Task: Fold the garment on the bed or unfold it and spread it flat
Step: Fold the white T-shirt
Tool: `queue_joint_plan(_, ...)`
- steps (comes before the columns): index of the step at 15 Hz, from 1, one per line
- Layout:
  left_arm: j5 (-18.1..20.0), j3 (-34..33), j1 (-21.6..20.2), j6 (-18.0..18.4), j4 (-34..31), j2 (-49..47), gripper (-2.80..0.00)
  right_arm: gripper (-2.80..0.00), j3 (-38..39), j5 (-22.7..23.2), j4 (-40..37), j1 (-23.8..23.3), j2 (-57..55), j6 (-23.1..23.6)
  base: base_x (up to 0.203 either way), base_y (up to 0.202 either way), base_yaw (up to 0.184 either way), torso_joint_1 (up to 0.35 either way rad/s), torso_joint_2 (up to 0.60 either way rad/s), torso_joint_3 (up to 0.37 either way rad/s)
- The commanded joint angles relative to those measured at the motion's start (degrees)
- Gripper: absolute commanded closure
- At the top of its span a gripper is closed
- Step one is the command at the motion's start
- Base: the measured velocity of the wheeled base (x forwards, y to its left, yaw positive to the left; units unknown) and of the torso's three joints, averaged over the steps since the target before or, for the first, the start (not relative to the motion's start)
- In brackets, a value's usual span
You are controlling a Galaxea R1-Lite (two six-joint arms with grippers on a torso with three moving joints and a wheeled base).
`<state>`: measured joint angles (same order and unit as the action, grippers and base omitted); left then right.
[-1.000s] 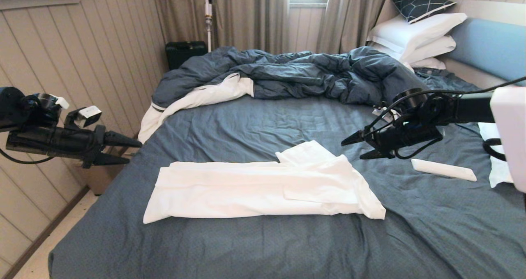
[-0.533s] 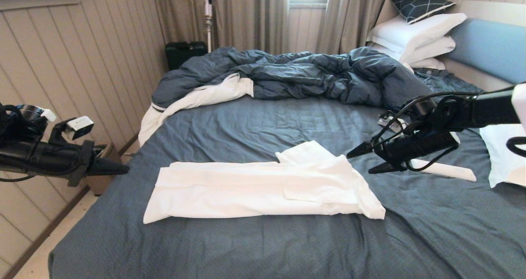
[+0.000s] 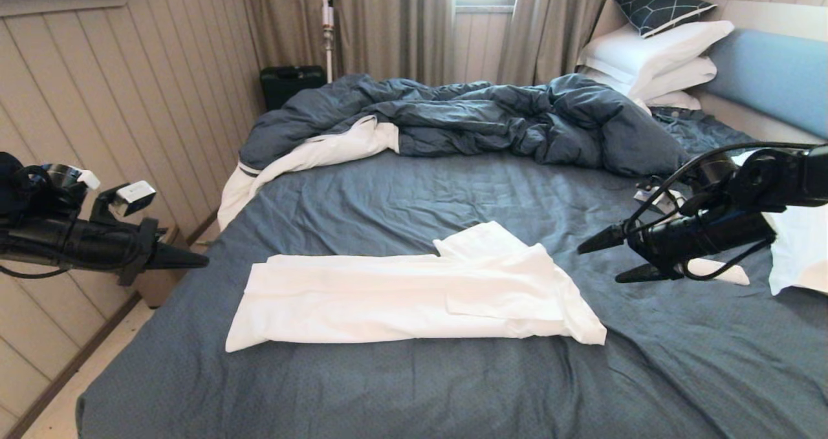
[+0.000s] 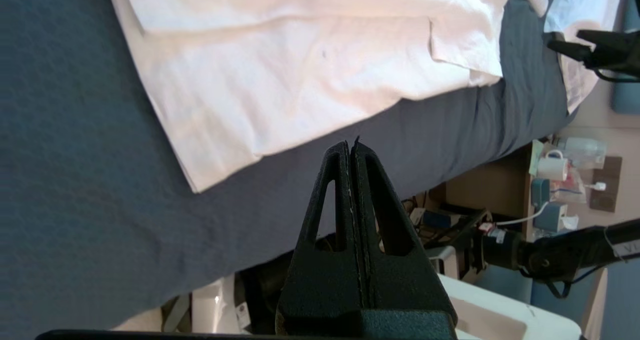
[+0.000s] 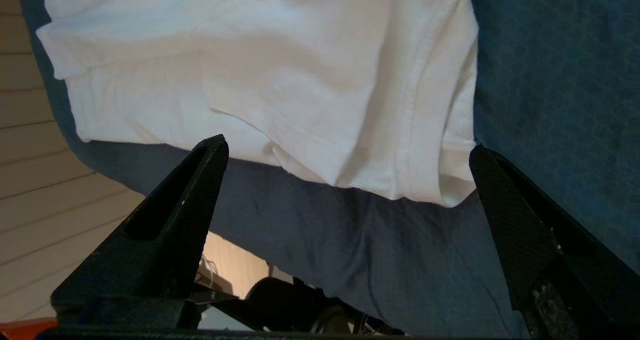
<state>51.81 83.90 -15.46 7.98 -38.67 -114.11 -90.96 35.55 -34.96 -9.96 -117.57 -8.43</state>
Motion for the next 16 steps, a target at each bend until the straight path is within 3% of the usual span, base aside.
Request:
queue_joint_plan(1, 0.31, 1.01, -0.01, 0.01, -0.18, -2.17, 0.00, -2.80, 0.78, 0.22, -0.19, -0.76, 1.47, 0.43, 0.000, 0.000, 0.000, 0.000, 0.00, 0.000)
queue_joint_plan(5, 0.13, 3.59, 0.04, -0.27, -0.69, -4.59, 0.00, -2.80, 0.96, 0.33, -0.21, -0.43, -0.04, 2.52, 0.000, 0.000, 0.000, 0.000, 0.00, 0.000)
queue_joint_plan(8, 0.14, 4.72, 1.86, -0.69, -0.75, -5.73, 0.00, -2.80, -0.06, 0.39, -0.19, 3.59, -2.84, 2.37, 0.000, 0.000, 0.000, 0.000, 0.00, 0.000)
queue_joint_plan(12, -0.04, 6.18, 2.37, -0.60, -0.69, -7.53, 0.00, -2.80, -0.36, 0.22, -0.19, 3.37, -2.66, 2.37, 0.000, 0.000, 0.000, 0.000, 0.00, 0.000)
queue_joint_plan(13, 0.12, 5.68, 2.11, -0.60, -0.68, -7.42, 0.00, 0.00, -0.22, 0.15, -0.19, 3.28, -2.49, 2.45, 0.000, 0.000, 0.000, 0.000, 0.00, 0.000)
queue_joint_plan(16, 0.40, 4.70, 1.30, -0.51, -0.63, -7.10, 0.00, 0.00, -0.64, 0.07, -0.18, 3.52, -1.79, 2.54, 0.000, 0.000, 0.000, 0.000, 0.00, 0.000)
